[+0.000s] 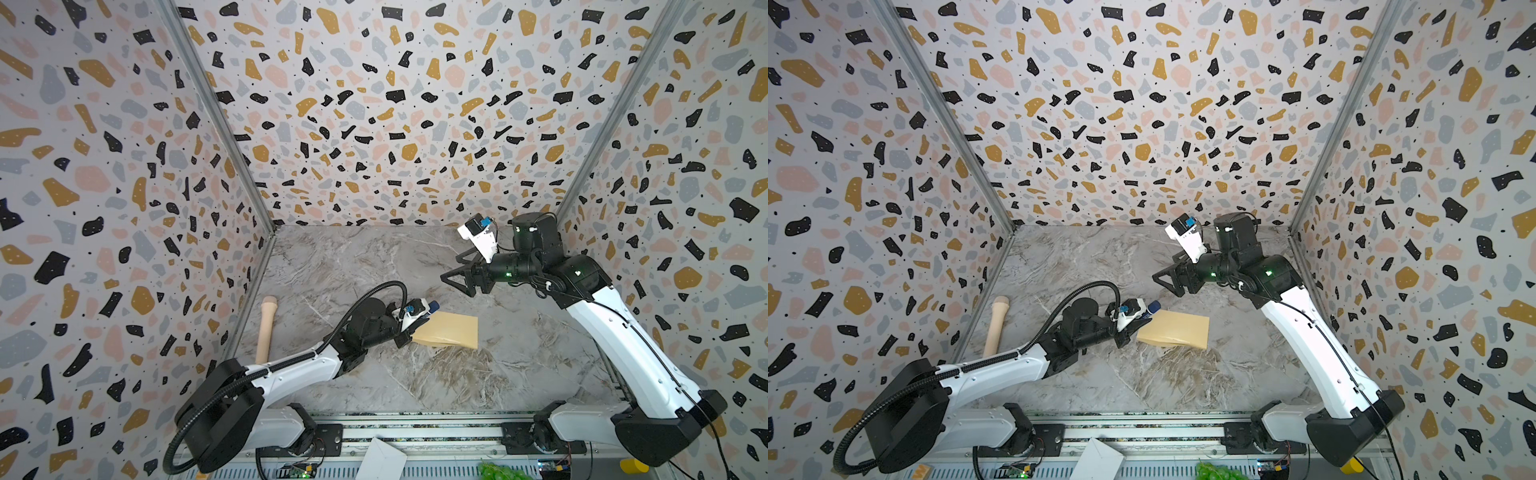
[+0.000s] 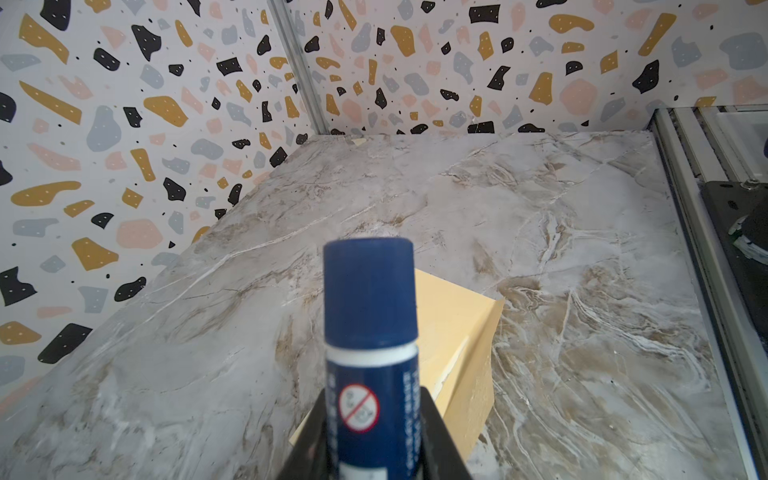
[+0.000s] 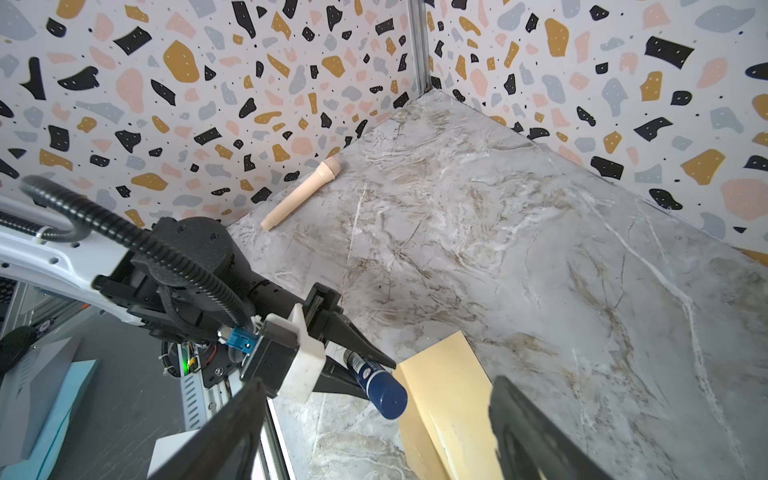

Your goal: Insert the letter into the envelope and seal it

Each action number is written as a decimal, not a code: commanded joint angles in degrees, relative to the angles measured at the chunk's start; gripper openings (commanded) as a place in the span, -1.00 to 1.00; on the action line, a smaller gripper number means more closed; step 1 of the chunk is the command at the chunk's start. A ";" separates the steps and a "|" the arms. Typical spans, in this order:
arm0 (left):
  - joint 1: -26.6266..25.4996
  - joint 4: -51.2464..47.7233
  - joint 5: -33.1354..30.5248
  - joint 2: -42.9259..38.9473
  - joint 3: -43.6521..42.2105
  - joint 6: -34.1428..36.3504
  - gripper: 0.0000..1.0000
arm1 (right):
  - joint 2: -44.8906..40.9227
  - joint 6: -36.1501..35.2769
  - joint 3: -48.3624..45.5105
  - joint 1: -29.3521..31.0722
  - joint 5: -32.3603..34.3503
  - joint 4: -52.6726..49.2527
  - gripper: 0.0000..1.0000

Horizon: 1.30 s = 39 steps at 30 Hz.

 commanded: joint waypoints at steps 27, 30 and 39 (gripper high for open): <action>-0.43 2.00 -1.44 -3.47 -0.08 1.14 -1.00 | 6.40 6.81 -14.61 4.98 -2.58 6.91 0.18; -0.41 1.98 -1.65 -3.73 -0.12 1.24 -1.00 | 6.45 6.90 -15.43 5.07 -2.56 7.29 0.11; -0.45 2.02 -1.32 -3.75 -0.30 1.21 -1.00 | 6.23 7.86 -15.52 5.04 -4.20 9.25 -0.07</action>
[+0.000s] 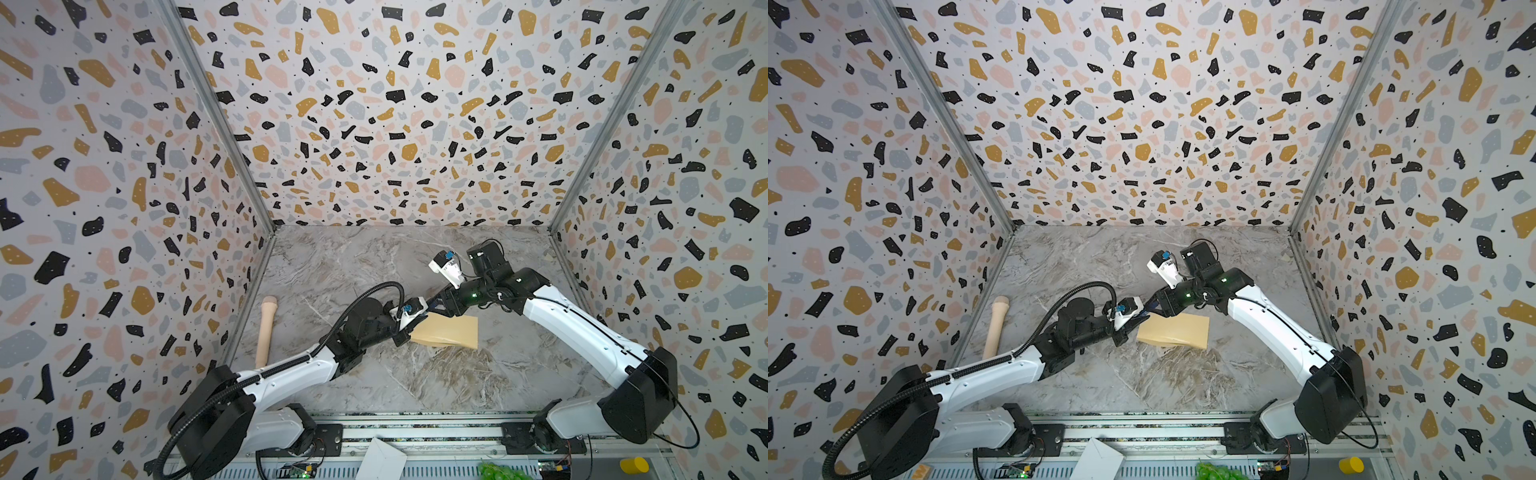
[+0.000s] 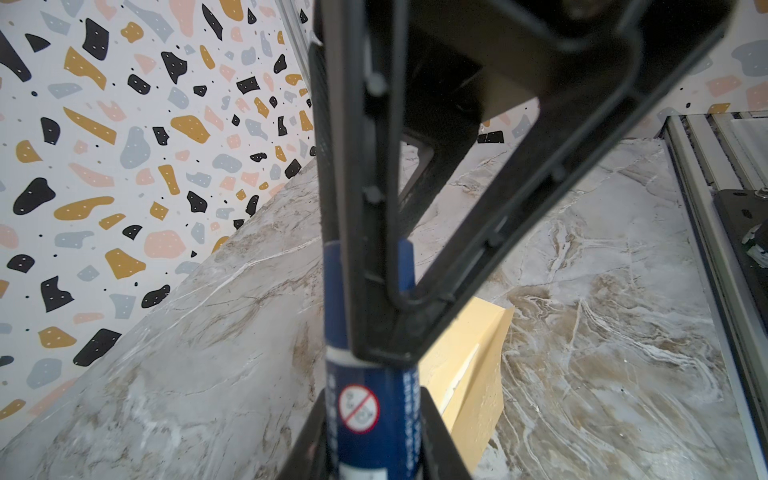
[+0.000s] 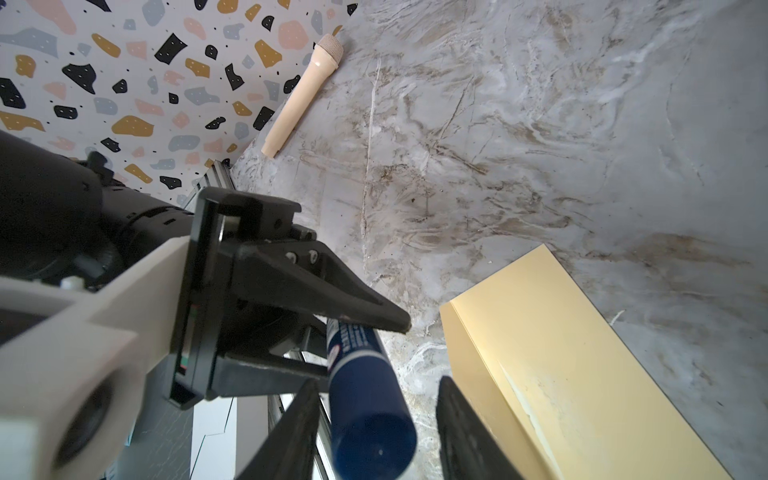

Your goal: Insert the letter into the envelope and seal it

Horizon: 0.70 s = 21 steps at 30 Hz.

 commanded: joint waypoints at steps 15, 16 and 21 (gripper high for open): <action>-0.26 3.25 0.00 -0.81 -1.25 0.18 -1.00 | -1.29 -1.50 4.32 -1.48 -0.52 -0.93 -0.71; -0.29 3.34 -0.07 -0.64 -1.50 0.19 -1.00 | -1.36 -1.99 5.08 -2.06 -0.80 -1.36 -0.71; -0.25 4.68 -0.13 -0.23 -2.75 -0.10 -1.00 | -1.67 -3.72 8.11 -4.75 -2.00 -3.66 -0.71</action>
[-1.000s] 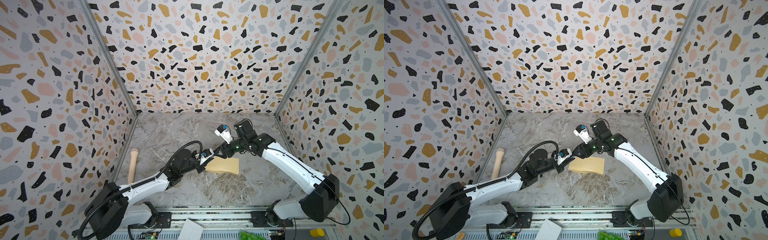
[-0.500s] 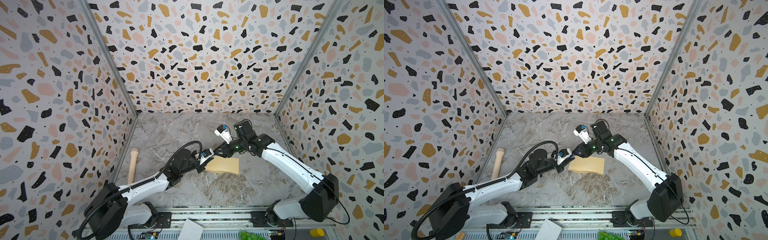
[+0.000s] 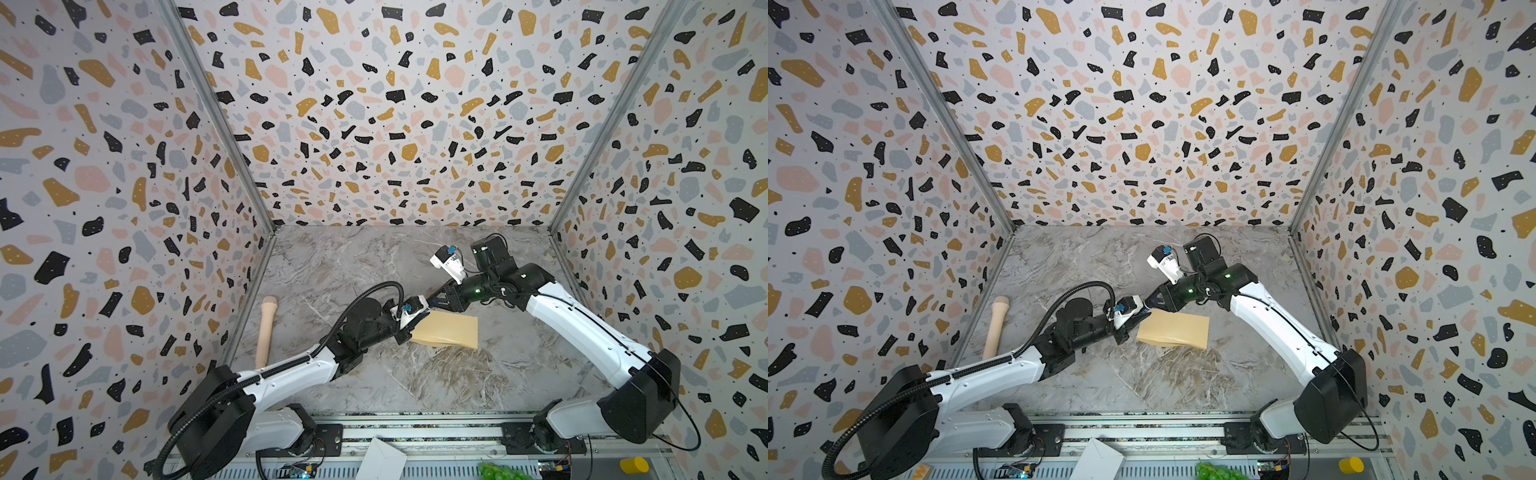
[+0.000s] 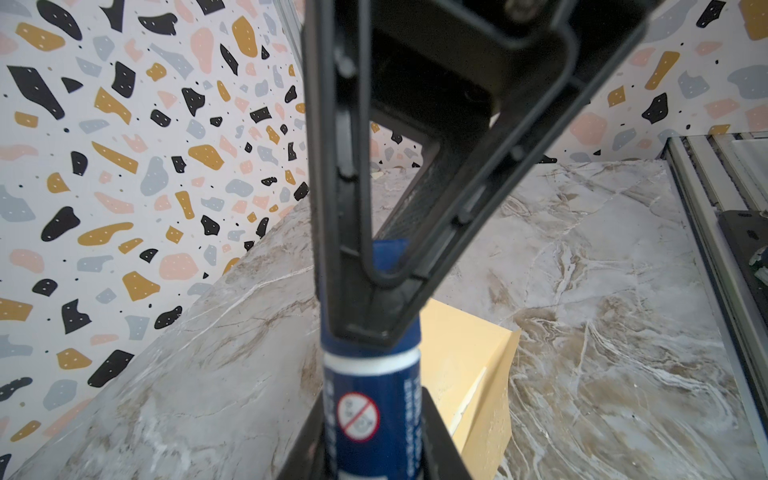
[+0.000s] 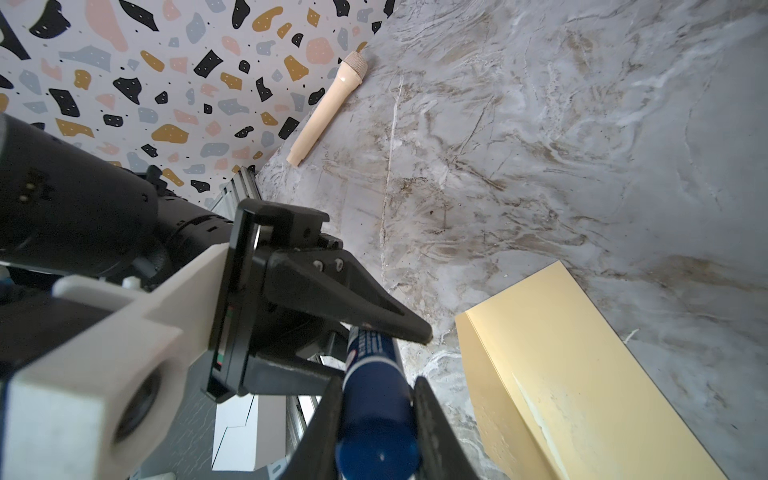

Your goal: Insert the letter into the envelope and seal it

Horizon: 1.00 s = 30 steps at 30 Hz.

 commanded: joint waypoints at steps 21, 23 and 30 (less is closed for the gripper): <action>-0.10 0.77 2.91 2.27 -3.26 -0.15 -1.00 | -5.33 -11.09 7.64 -9.40 -2.45 -2.93 -0.79; -0.14 0.86 3.22 2.27 -3.31 -0.14 -1.00 | -5.36 -11.83 8.14 -9.68 -2.83 -3.29 -0.80; -0.16 2.02 2.66 1.78 -4.17 -0.14 -1.00 | -4.79 -10.84 9.05 -11.47 -4.98 -3.59 -0.81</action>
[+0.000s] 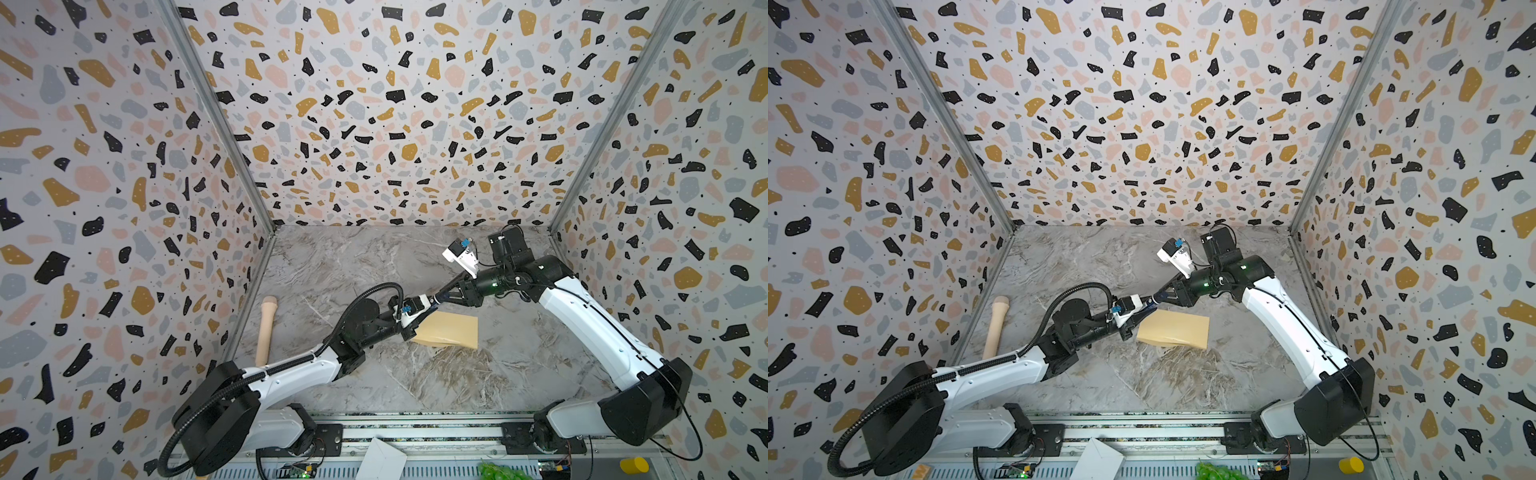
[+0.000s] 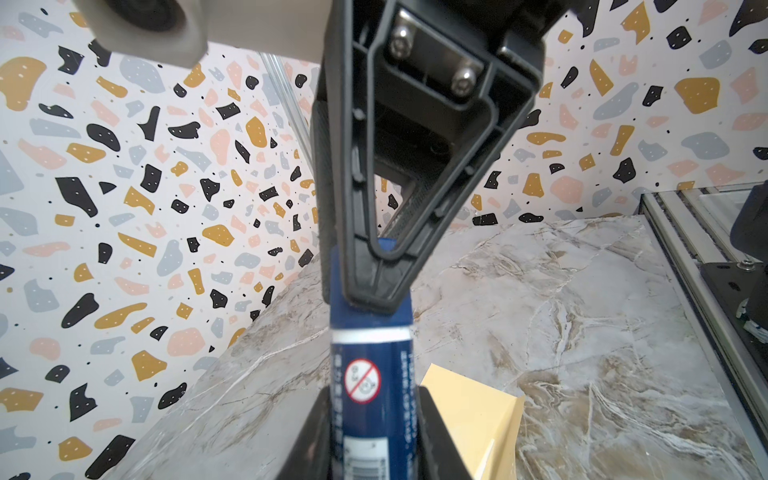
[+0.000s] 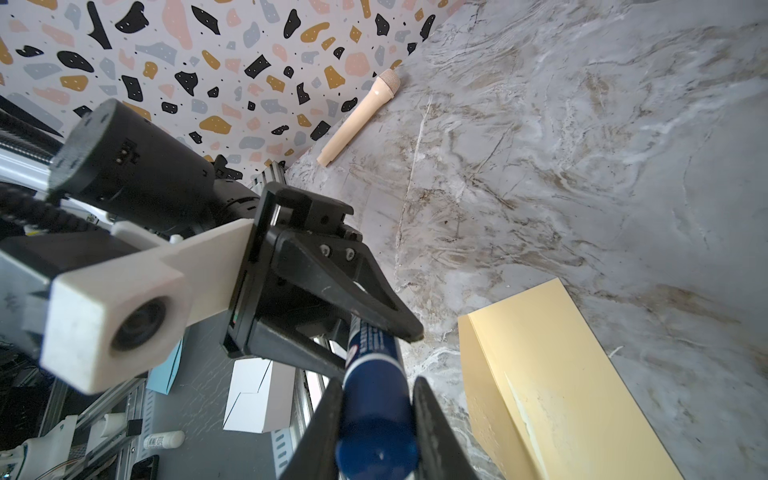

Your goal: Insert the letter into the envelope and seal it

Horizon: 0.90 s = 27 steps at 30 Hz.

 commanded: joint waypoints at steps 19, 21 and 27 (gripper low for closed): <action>0.69 -8.49 0.85 0.39 -3.81 0.08 -1.00 | -4.12 -0.20 6.36 -7.50 0.84 3.68 -0.96; 0.71 -8.66 0.93 0.53 -3.68 0.21 -1.00 | -4.20 -0.41 6.13 -7.49 1.81 3.58 -0.97; 0.68 -8.72 1.27 0.60 -3.95 0.65 -1.00 | -4.72 -0.76 7.03 -7.89 3.13 3.58 -0.99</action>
